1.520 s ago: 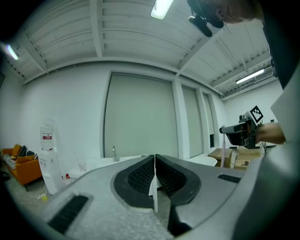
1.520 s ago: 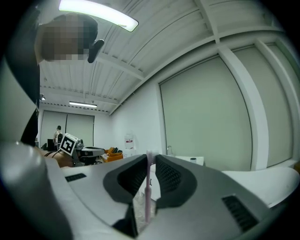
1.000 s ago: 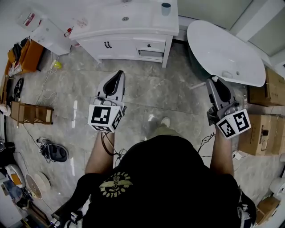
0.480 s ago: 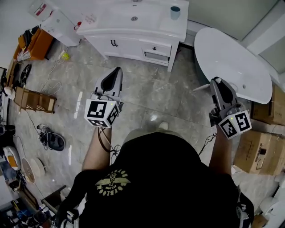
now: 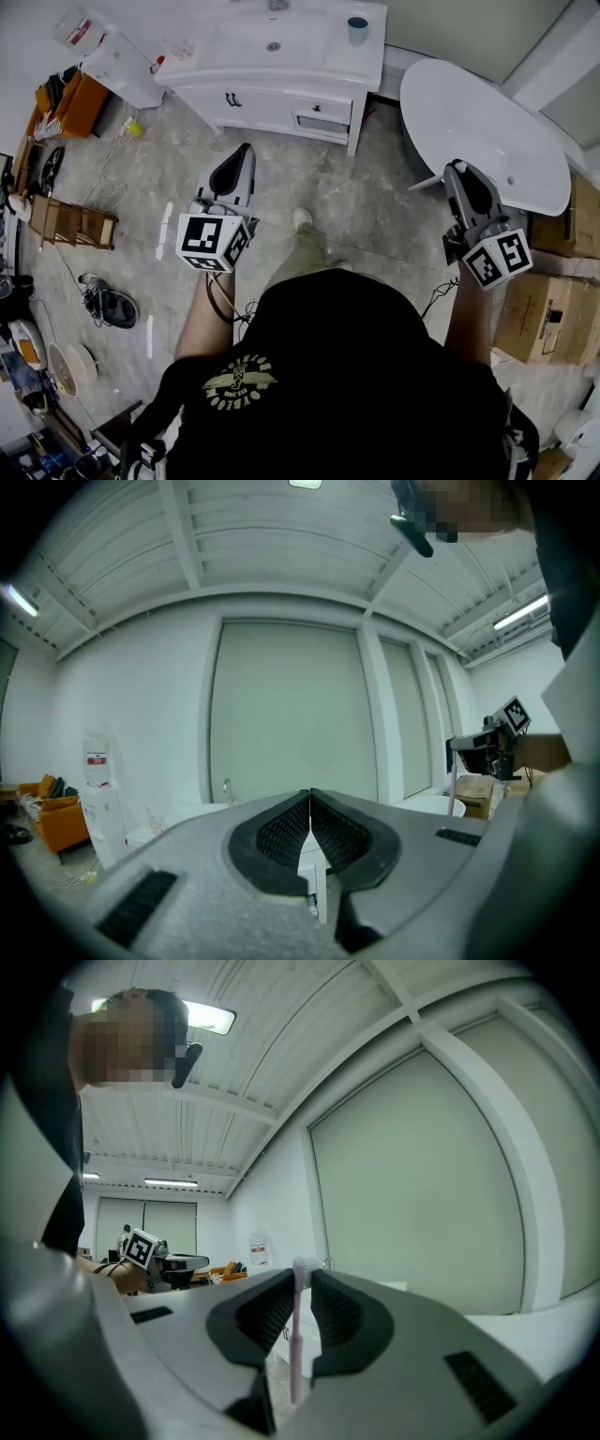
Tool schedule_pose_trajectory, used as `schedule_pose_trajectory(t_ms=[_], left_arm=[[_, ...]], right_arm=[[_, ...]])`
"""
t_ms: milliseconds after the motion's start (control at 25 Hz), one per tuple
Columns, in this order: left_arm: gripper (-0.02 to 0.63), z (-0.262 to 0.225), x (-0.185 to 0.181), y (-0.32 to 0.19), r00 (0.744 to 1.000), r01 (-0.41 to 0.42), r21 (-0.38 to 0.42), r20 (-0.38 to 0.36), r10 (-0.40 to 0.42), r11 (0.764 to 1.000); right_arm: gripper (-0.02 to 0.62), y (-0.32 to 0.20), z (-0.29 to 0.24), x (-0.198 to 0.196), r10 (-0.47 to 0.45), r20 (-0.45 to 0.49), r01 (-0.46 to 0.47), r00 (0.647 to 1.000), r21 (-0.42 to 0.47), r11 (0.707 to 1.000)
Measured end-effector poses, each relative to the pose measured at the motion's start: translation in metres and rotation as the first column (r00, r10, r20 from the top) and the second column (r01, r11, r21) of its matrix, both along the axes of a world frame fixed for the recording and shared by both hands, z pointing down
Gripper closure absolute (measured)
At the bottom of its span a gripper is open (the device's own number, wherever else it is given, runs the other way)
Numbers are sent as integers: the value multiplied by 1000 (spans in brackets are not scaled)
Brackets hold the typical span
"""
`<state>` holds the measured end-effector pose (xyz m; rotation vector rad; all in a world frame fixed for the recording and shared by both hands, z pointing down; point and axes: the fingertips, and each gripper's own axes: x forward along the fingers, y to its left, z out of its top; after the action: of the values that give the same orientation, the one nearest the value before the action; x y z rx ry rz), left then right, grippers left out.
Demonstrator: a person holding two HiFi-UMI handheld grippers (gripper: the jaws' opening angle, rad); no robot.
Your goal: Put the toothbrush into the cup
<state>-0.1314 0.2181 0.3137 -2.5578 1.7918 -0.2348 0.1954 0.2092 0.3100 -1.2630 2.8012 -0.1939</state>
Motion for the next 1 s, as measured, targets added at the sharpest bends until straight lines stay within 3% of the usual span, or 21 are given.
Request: schedule_pose_trajectory(t_ms=[480,1000], left_arm=[[594,-9,31,-58,995,-95,42,-18,96,995],[594,7,17,-114,992,-124,-12,-8,124,992]], right_arm=[[538,-9,1,34,112,10,-112,994,-4,994],[538,-71,8,3,110,11,-109,994,-28,994]])
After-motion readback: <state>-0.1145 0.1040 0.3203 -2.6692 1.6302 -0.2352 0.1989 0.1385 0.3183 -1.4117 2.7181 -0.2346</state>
